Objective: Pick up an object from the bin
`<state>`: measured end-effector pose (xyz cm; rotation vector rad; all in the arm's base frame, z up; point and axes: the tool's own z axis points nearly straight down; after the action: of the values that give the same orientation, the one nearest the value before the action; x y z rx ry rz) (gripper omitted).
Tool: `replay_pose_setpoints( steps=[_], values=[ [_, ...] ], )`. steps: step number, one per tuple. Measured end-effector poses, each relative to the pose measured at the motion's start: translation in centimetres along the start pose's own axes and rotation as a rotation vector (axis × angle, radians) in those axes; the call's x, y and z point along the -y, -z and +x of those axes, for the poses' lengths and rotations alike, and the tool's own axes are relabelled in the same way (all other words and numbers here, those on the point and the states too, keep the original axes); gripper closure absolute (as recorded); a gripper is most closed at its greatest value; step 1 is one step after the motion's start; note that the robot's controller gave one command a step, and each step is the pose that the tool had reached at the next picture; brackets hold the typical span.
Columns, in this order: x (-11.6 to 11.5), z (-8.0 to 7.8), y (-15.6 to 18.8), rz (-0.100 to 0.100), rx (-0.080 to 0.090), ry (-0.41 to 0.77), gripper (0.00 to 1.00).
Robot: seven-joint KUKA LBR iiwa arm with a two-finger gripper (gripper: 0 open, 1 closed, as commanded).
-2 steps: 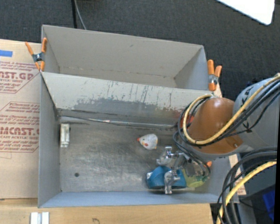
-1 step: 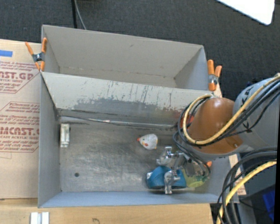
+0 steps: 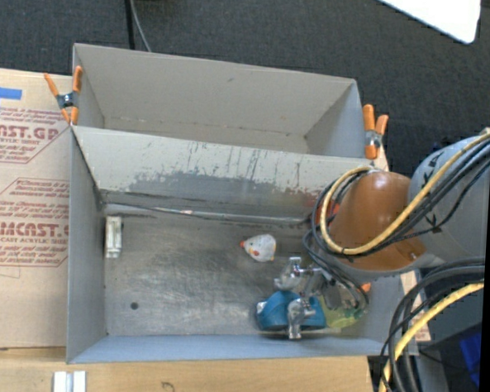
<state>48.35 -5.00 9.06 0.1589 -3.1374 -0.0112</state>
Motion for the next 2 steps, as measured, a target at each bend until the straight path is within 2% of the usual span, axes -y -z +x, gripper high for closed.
replay_pose_setpoints(
  steps=[2],
  values=[
    [0.00, 0.00, 0.00, 0.000, 0.000, 0.000, 1.00]
  ],
)
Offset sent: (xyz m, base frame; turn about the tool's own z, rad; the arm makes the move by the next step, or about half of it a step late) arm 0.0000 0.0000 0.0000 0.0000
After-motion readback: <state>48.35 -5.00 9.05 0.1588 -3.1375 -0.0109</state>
